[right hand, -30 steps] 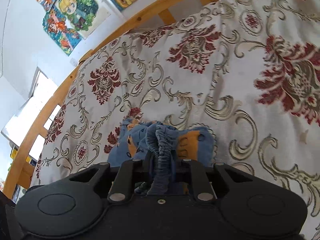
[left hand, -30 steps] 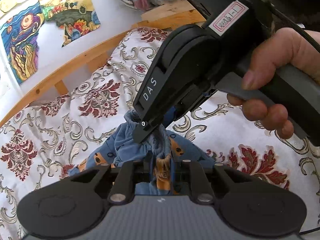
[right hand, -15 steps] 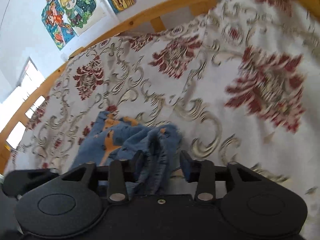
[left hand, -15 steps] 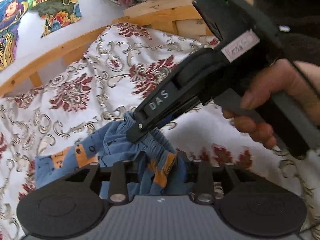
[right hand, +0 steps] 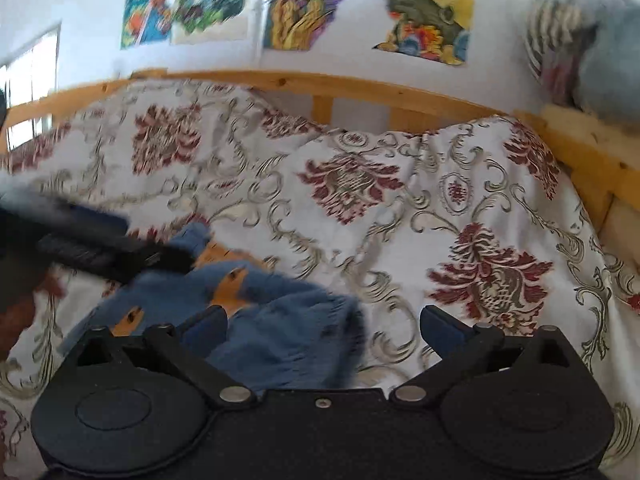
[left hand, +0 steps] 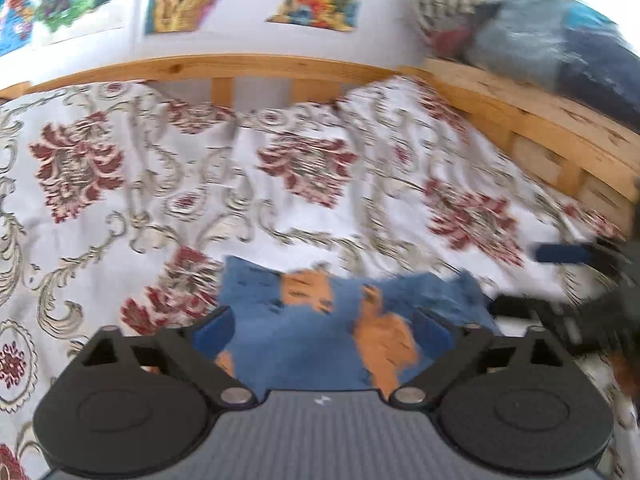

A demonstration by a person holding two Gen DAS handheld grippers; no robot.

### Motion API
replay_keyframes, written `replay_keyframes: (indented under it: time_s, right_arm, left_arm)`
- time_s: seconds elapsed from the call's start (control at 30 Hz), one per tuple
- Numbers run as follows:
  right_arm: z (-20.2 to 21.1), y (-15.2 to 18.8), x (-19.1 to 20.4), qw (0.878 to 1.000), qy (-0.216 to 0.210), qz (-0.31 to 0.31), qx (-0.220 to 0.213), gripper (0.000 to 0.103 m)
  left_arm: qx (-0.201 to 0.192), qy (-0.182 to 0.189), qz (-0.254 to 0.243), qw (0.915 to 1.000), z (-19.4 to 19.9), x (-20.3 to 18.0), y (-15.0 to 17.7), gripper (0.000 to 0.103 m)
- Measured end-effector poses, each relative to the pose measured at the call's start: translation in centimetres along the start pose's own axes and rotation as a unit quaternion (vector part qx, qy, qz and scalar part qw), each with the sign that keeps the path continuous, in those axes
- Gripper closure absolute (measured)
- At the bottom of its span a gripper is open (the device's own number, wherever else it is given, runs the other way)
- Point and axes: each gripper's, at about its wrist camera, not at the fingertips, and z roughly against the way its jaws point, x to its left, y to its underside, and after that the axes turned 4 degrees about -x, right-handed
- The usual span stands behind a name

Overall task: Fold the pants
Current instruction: 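Lay the folded pants down and open both grippers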

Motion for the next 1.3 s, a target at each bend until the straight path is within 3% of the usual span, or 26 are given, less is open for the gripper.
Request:
replay_keyframes:
  time_s: [0.2,0.33,0.47,0.6,0.7,0.77,0.93,1.1,1.17,1.3]
  right_arm:
    - [0.0,0.1,2.8,0.999,-0.004,0.031,0.013,0.001]
    - [-0.1,-0.3,2.5,1.000,-0.023,-0.013,0.009,0.002]
    - [-1.1,0.3,1.9,0.994,-0.074,-0.064,0.042,0.014]
    - [-0.5,2.1,1.1,0.990,-0.072,-0.097,0.069,0.015]
    - [0.8,3.1,1.2,0.992,-0.059,-0.077,0.076,0.015]
    - [1.8,3.0,0.8,0.993,-0.058,-0.084,0.066,0.015]
    - [2.5,0.9,0.3,0.997,-0.036,-0.073,0.016,0.014]
    - [-0.7,-0.5,2.0,0.997,0.069,0.045,0.002,0.010]
    - [-2.5,-0.3,1.9,0.994,0.089,0.064,0.015,0.009]
    - [-4.2,0.8,1.1,0.989,0.115,0.074,0.063,0.009]
  left_arm:
    - [-0.008,-0.035,0.006,0.9993,-1.8,1.3,0.8,0.000]
    - [-0.011,-0.030,-0.008,0.9994,-1.8,2.1,1.2,0.000]
    - [-0.031,-0.011,-0.037,0.9988,-2.0,1.9,0.9,0.000]
    - [0.009,-0.014,-0.074,0.9971,-4.3,2.1,0.9,0.000]
    - [0.047,-0.046,-0.059,0.9961,-6.1,3.5,1.5,0.000]
    - [0.068,-0.031,-0.034,0.9966,-6.5,4.9,2.0,0.000]
    - [0.062,-0.030,0.000,0.9976,-4.8,5.8,2.1,0.000]
    - [-0.006,-0.021,0.015,0.9996,-0.2,6.1,2.3,0.000]
    - [-0.006,-0.041,0.018,0.9990,0.5,5.9,2.6,0.000]
    - [0.031,-0.044,0.013,0.9985,0.5,5.4,3.7,0.000]
